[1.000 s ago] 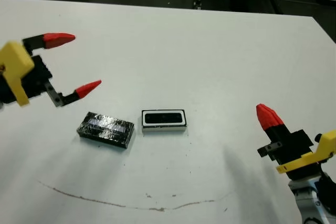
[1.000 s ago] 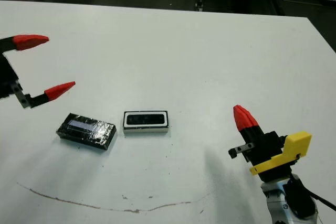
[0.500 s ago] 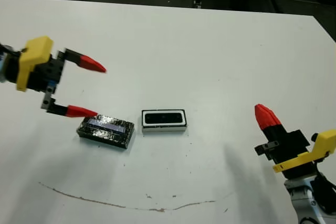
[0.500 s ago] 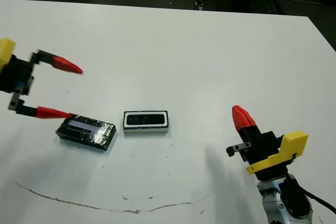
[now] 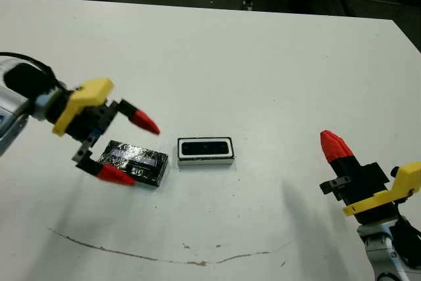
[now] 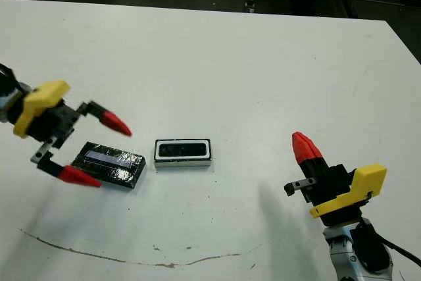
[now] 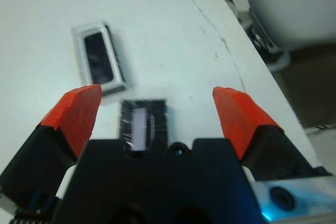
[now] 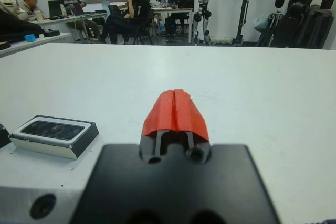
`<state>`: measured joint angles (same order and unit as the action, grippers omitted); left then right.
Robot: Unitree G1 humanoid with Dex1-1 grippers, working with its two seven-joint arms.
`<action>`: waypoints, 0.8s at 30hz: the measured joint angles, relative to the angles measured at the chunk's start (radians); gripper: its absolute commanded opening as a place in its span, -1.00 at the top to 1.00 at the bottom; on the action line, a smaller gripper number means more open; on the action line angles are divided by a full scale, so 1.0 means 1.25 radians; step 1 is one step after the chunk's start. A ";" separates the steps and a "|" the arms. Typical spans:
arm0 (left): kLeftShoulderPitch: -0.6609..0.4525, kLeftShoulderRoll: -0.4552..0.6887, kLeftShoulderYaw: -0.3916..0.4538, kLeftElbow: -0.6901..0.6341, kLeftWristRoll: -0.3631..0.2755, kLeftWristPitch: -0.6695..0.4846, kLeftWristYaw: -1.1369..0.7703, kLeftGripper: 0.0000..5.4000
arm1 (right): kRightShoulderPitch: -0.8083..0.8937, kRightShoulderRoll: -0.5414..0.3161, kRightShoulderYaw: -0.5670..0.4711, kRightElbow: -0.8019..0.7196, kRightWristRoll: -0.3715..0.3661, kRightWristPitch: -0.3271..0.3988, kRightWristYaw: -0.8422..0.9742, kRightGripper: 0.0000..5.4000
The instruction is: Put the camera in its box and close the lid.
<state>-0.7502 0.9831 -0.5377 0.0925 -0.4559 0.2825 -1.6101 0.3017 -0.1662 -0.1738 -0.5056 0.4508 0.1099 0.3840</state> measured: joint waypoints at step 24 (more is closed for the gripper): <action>0.050 -0.101 0.107 0.055 0.167 -0.025 0.003 -1.00 | -0.006 -0.016 -0.004 0.018 0.023 -0.006 0.015 1.00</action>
<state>-0.6882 0.8574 -0.4039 0.1616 -0.2474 0.2515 -1.6066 0.2936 -0.1864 -0.1788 -0.4836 0.4796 0.1020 0.4028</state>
